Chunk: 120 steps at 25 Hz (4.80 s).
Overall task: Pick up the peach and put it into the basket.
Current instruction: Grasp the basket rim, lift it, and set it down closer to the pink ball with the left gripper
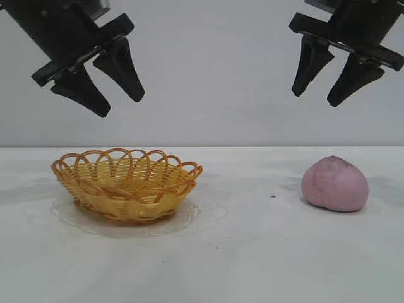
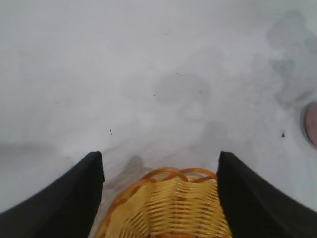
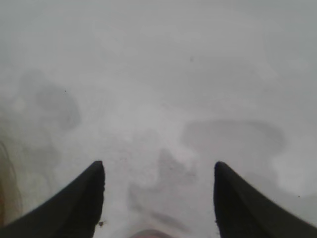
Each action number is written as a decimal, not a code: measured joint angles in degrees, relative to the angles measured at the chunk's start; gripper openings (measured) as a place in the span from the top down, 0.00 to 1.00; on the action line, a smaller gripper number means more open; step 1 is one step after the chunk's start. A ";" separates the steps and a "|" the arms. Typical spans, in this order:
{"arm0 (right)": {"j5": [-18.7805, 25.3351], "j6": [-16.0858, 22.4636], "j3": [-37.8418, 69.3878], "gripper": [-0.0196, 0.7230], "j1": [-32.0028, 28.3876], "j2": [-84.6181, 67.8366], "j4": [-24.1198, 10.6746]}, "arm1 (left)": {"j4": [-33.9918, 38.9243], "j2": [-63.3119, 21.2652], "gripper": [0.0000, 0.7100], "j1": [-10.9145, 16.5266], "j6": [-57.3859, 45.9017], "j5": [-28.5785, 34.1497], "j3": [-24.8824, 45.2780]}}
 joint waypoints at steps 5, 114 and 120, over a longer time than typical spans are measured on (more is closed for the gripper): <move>0.00 0.00 0.00 0.36 0.00 0.00 0.00 | 0.00 0.00 0.34 0.00 0.00 0.00 0.00; -0.42 0.00 0.00 0.36 0.00 0.00 0.23 | 25.51 -3.36 0.23 -0.98 -25.78 18.67 -0.89; -0.42 0.00 0.00 0.36 0.00 0.00 0.23 | 38.01 -3.23 0.23 -0.98 -27.20 22.14 -6.18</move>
